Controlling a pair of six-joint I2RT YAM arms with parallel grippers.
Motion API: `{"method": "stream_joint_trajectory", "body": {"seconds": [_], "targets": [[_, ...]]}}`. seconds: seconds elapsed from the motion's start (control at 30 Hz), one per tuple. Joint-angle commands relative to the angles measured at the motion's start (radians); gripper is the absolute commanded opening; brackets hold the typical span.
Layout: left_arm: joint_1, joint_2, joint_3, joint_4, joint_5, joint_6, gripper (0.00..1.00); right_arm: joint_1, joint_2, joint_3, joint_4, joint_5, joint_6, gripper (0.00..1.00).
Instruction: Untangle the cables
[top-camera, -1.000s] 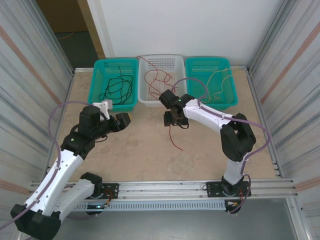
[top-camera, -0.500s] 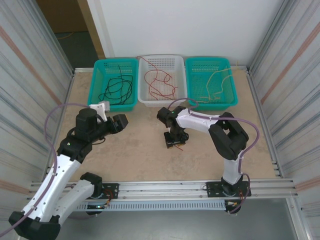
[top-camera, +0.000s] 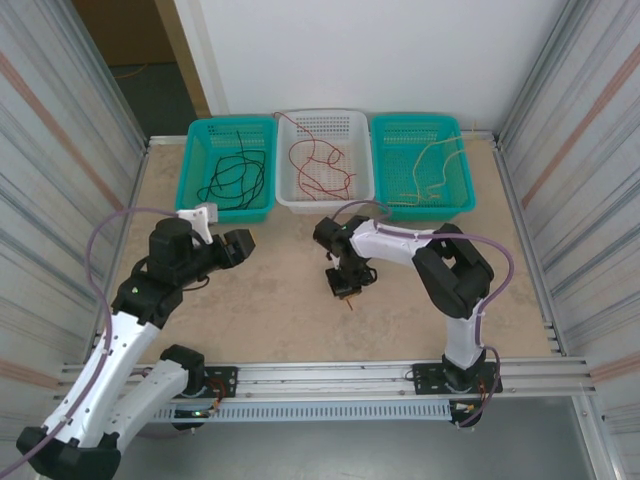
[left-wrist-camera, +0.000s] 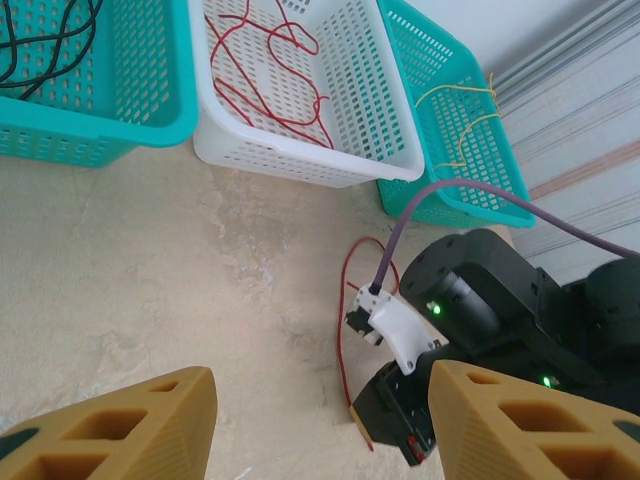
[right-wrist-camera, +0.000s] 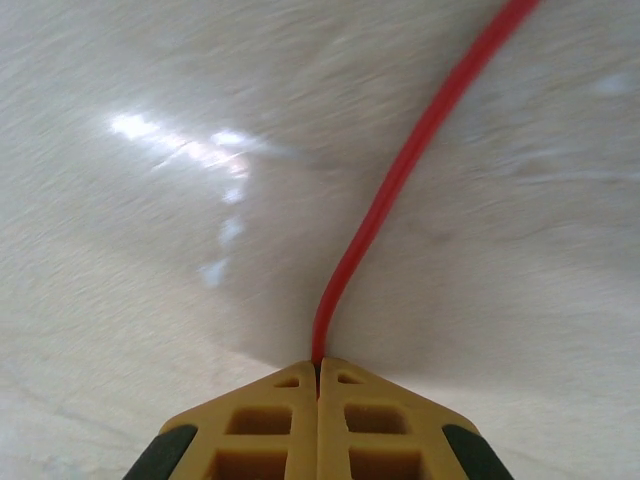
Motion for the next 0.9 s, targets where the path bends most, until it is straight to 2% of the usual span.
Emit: {"method": "stream_joint_trajectory", "body": {"seconds": [0.0,0.13,0.27,0.33,0.4,0.43,0.5,0.63,0.87], "targets": [[-0.003,0.017,0.021,0.032,0.028,-0.027,0.59,0.048,-0.12,0.024,0.001,-0.028,-0.016,0.0],[-0.005,0.035,-0.023,0.082,0.066,-0.079,0.58,0.062,-0.22,0.045,0.023,-0.062,-0.011,0.0],[-0.013,0.036,-0.073,0.136,0.088,-0.13,0.58,0.056,-0.262,0.086,-0.004,0.0,0.005,0.01],[-0.021,0.039,-0.086,0.145,0.088,-0.138,0.58,0.045,-0.268,0.099,-0.02,0.067,0.016,0.2],[-0.028,0.042,-0.092,0.145,0.088,-0.143,0.58,0.028,-0.268,0.097,-0.016,0.057,0.009,0.51],[-0.029,0.043,-0.096,0.145,0.089,-0.145,0.58,0.022,-0.265,0.094,-0.015,0.073,0.01,0.59],[-0.031,0.039,-0.096,0.141,0.088,-0.146,0.57,0.009,-0.259,0.087,-0.009,0.101,0.009,0.59],[-0.031,0.029,-0.087,0.13,0.08,-0.142,0.58,-0.035,-0.231,0.075,0.032,0.157,-0.005,0.5],[-0.032,0.035,-0.079,0.119,0.087,-0.139,0.57,-0.054,-0.071,0.133,0.105,0.131,-0.11,0.48]]}}
